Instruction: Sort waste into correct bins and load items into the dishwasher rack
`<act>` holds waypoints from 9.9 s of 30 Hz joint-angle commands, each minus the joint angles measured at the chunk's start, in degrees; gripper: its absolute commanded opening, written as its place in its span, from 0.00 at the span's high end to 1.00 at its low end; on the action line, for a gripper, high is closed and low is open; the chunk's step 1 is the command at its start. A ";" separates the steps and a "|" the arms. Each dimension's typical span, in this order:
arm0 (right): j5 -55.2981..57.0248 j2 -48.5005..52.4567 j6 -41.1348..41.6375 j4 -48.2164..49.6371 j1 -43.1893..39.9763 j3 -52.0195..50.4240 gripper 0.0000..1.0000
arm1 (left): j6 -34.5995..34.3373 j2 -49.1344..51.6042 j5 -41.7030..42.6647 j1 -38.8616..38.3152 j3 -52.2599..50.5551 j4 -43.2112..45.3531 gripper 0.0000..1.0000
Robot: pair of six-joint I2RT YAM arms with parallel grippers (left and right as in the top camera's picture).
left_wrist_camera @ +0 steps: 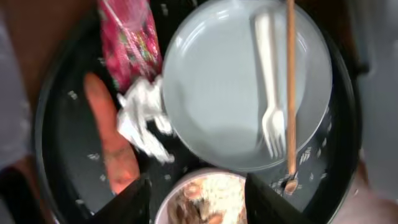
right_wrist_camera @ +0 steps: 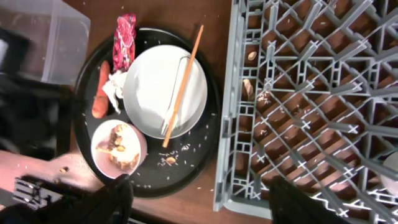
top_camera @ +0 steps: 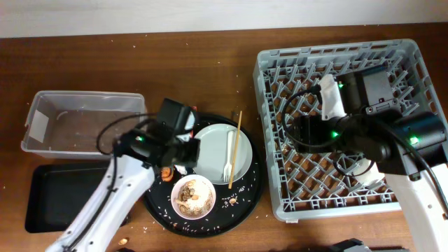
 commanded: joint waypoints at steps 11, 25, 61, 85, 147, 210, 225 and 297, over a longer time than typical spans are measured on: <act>5.22 32.89 15.74 30.34 17.31 -13.84 0.61 | -1.55 -8.20 -8.20 8.46 9.57 -10.60 0.01; 4.98 34.03 13.16 31.30 17.27 -12.61 0.96 | -1.55 -8.59 -8.17 8.46 9.57 -10.60 0.01; 10.95 42.05 34.21 31.39 24.30 -10.12 0.96 | -1.55 -8.59 -8.17 8.46 9.57 -10.60 0.01; 11.72 22.82 30.27 23.67 21.35 -16.24 0.55 | -1.55 -8.59 -8.20 8.46 9.57 -10.60 0.01; 3.37 6.38 6.12 8.79 10.21 -5.07 0.37 | -1.57 -8.59 -8.20 8.46 9.57 -10.60 0.01; 9.46 3.04 15.28 5.57 -10.67 -4.96 0.01 | 3.82 31.63 -11.85 -0.90 19.47 7.54 1.00; 9.46 3.04 15.28 5.57 -10.67 -4.96 0.01 | 4.09 17.81 -0.55 30.77 27.17 -7.41 0.44; 9.46 3.04 15.28 5.57 -10.67 -4.96 0.01 | -5.27 16.90 0.59 -28.72 -11.15 0.42 1.00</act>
